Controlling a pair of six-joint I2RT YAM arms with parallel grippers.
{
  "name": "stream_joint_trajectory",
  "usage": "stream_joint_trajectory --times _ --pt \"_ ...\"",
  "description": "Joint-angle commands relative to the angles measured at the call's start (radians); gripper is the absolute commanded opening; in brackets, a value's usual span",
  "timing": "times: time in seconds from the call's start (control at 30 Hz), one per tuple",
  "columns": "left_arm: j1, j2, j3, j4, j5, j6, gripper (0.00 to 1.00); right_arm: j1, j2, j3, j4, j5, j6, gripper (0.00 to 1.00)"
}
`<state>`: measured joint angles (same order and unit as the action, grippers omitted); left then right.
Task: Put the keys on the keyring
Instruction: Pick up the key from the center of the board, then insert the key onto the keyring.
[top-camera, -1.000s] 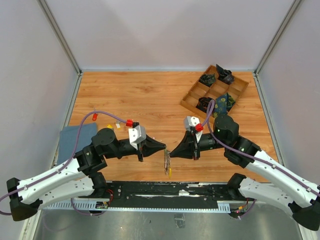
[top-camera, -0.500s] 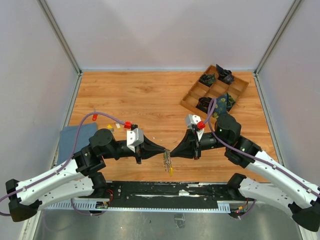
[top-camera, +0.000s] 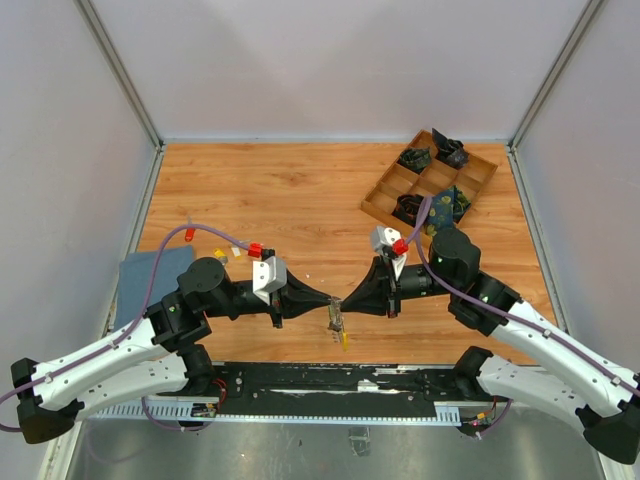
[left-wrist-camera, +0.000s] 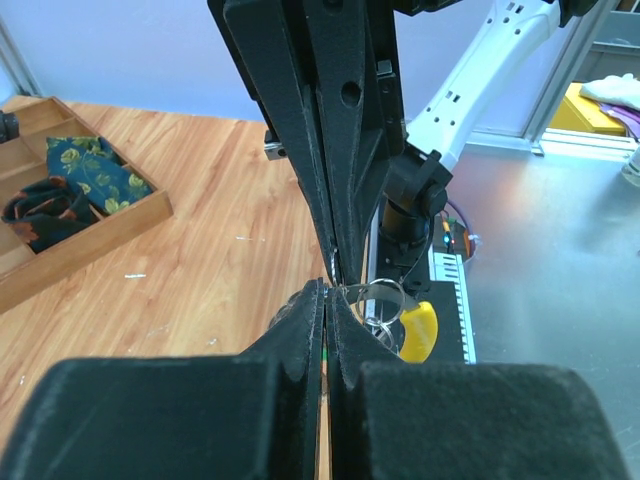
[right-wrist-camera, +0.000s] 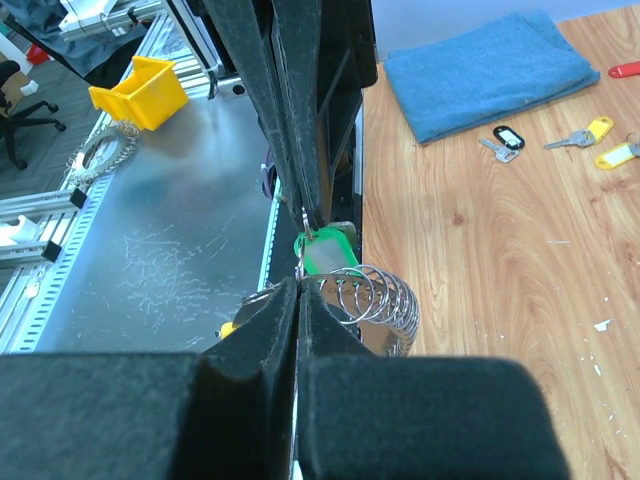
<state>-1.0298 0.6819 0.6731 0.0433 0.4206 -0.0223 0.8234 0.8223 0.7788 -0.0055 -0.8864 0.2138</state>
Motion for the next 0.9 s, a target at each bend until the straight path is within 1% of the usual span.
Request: stream_joint_trajectory --times 0.0,0.4,0.87 --pt "0.002 -0.013 0.034 0.032 0.004 0.006 0.01 -0.015 -0.002 -0.007 0.019 0.01 0.018 0.0" --pt "0.002 -0.007 0.028 0.041 0.012 0.003 0.01 -0.017 0.004 -0.013 0.041 0.043 0.044 0.01" --pt "0.003 -0.01 0.019 0.035 0.003 0.004 0.0 -0.055 -0.022 -0.056 0.143 0.073 0.153 0.01"
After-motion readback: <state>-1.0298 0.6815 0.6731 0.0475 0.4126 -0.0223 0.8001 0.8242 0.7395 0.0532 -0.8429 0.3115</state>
